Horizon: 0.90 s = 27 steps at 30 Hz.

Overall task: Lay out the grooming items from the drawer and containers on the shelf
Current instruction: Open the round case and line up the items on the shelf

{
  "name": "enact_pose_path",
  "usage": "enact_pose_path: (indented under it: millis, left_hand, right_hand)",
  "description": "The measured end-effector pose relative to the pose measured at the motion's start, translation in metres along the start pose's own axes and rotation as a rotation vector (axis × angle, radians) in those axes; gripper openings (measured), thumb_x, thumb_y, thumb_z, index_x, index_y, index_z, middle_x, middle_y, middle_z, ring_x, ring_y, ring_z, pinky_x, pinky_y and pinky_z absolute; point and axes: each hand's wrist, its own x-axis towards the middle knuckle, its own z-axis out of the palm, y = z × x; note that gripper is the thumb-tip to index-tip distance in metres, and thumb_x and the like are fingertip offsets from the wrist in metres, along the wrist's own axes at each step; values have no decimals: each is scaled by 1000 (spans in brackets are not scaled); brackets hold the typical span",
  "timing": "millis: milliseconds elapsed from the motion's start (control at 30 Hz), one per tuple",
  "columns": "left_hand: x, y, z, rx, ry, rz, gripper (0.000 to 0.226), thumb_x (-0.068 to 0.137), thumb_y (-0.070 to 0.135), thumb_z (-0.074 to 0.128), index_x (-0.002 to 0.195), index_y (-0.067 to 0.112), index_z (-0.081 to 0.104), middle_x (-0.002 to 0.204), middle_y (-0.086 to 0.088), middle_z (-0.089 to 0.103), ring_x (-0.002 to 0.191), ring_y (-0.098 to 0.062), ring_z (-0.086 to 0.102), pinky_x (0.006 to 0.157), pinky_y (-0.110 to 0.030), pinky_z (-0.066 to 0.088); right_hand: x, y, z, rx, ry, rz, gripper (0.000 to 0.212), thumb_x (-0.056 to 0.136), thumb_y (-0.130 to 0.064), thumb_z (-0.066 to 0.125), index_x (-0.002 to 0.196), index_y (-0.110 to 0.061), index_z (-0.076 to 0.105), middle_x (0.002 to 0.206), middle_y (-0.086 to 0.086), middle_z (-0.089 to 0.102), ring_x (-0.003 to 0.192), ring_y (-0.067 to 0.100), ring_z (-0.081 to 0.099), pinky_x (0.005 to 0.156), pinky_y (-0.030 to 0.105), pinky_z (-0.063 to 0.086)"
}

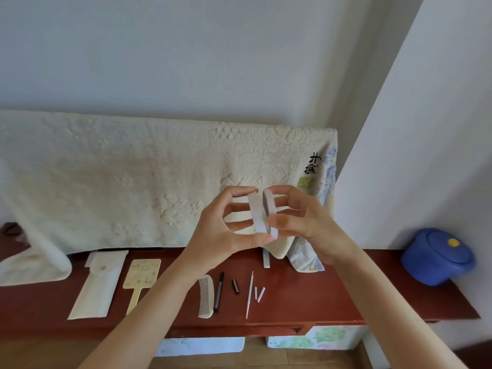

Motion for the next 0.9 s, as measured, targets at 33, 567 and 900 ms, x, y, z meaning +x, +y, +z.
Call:
enact_pose_path:
  millis: [33, 567, 900]
  left_hand:
    - [1, 0, 2, -42, 37, 3, 70, 53, 21, 90, 114, 27, 57, 121, 9, 60, 110, -13, 61, 81, -32, 56]
    - [1, -32, 4, 241, 210, 226, 77, 61, 31, 85, 127, 14, 50, 126, 0, 51, 121, -21, 51, 97, -31, 48]
    - [-14, -50, 9, 605, 251, 486, 73, 69, 27, 83, 128, 1, 48, 128, -9, 48, 124, -14, 46, 102, -21, 39]
  right_hand:
    - [1, 3, -3, 54, 15, -10, 60, 60, -32, 76, 116, -23, 59, 113, 13, 64, 98, 26, 67, 73, 32, 55]
    - [-2, 38, -28, 322, 66, -178, 62, 77, -10, 62, 136, -23, 48, 128, 0, 58, 114, 23, 57, 91, 39, 51]
    - [3, 62, -17, 275, 262, -88, 31, 97, -14, 47, 126, -18, 59, 117, 2, 67, 104, 18, 63, 82, 31, 55]
